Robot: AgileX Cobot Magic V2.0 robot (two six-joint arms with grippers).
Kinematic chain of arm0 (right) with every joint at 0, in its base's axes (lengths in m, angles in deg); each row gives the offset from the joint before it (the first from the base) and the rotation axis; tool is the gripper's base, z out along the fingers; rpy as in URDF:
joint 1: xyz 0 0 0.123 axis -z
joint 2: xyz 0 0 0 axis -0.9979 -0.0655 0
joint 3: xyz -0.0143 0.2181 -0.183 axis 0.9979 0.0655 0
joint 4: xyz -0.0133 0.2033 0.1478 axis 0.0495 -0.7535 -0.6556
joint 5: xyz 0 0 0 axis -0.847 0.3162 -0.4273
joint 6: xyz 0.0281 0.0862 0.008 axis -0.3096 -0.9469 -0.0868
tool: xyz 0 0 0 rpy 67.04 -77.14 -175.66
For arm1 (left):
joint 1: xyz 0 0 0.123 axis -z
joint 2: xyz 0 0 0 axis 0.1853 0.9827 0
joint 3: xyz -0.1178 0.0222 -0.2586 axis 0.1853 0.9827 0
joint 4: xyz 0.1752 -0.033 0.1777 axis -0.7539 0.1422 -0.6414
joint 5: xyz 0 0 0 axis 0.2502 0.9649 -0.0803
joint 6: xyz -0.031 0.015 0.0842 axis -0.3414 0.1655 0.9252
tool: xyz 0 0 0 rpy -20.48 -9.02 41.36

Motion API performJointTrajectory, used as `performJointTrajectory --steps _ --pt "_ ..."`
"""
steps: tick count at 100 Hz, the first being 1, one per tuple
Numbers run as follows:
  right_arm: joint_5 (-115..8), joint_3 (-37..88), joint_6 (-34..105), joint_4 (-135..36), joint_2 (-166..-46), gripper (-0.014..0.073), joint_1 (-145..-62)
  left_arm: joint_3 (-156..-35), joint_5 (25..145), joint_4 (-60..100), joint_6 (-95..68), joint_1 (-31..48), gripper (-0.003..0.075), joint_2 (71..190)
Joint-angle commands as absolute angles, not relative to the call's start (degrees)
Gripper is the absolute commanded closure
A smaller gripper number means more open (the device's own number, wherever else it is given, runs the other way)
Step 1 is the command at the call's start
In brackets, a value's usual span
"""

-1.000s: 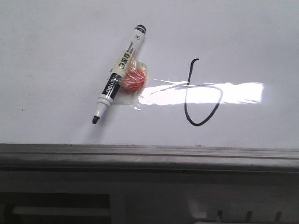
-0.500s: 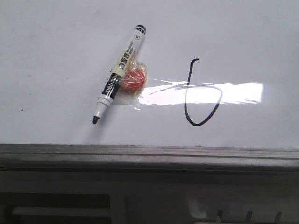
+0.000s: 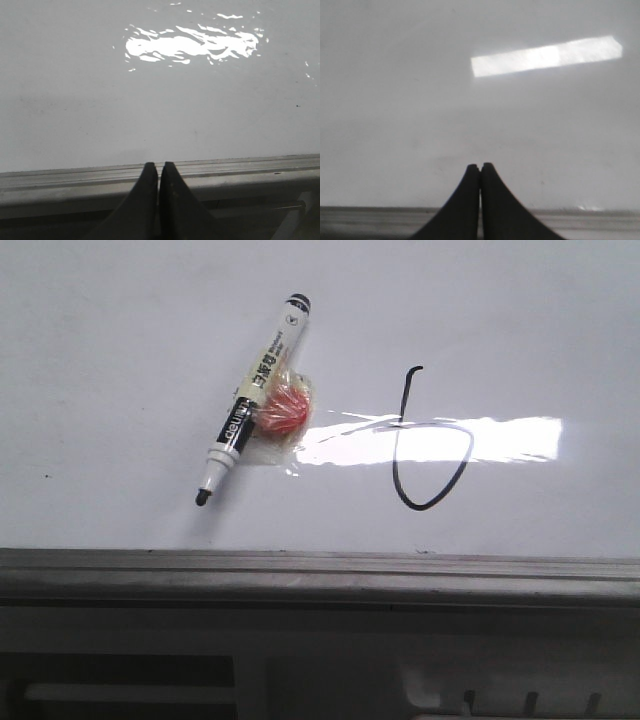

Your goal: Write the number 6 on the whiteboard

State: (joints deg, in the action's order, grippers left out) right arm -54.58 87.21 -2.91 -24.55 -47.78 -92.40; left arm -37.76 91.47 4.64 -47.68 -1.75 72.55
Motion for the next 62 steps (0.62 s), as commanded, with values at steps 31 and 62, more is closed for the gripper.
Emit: performJointTrajectory --steps 31,62 --pt "-58.3 88.6 -2.03 -24.46 -46.09 0.0636 -90.89 -35.24 89.35 5.67 -48.27 -1.91 0.0739 70.92" --pt "-57.98 88.6 -2.03 -24.46 -46.09 0.0636 -90.89 -35.24 89.35 5.67 -48.27 -1.91 0.0739 70.92"
